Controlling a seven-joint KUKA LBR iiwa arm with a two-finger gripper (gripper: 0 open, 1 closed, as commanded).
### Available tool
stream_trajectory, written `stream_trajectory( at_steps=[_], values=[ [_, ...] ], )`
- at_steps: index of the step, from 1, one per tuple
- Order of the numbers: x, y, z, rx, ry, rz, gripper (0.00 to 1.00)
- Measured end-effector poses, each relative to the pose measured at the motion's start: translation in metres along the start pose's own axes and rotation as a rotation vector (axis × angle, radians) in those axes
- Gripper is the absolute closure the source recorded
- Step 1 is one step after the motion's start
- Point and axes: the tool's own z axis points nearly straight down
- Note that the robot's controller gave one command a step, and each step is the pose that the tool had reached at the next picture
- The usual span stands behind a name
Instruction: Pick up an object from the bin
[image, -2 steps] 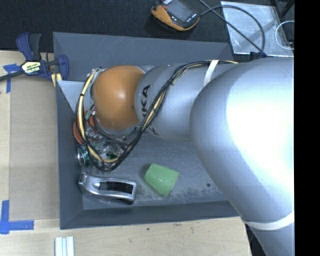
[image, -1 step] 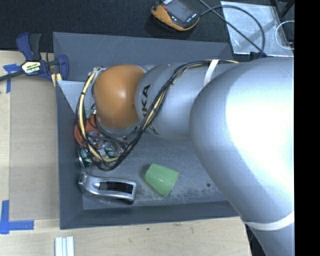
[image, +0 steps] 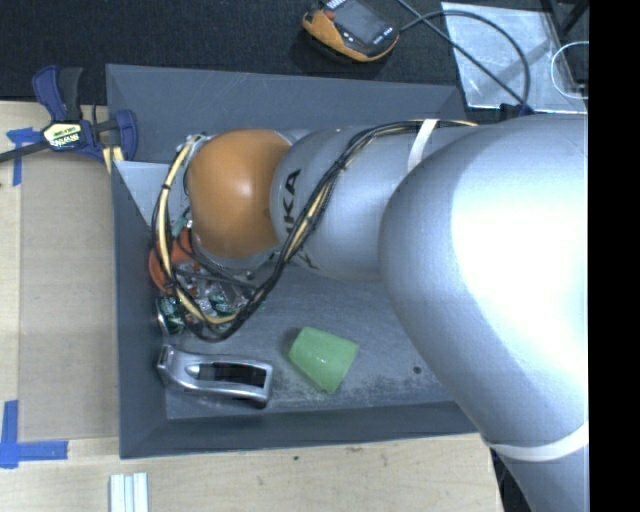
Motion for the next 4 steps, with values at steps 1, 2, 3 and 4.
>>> stream_trajectory(
  at_steps=[1, 2, 3, 4],
  values=[
    [0.001, 0.000, -0.003, 0.000, 0.002, 0.001, 1.00],
    [0.002, -0.001, -0.022, 0.001, 0.005, 0.002, 1.00],
    [0.001, 0.000, -0.042, 0.000, 0.002, 0.002, 1.00],
    [-0.001, -0.001, -0.059, 0.001, -0.005, 0.002, 1.00]
  ],
)
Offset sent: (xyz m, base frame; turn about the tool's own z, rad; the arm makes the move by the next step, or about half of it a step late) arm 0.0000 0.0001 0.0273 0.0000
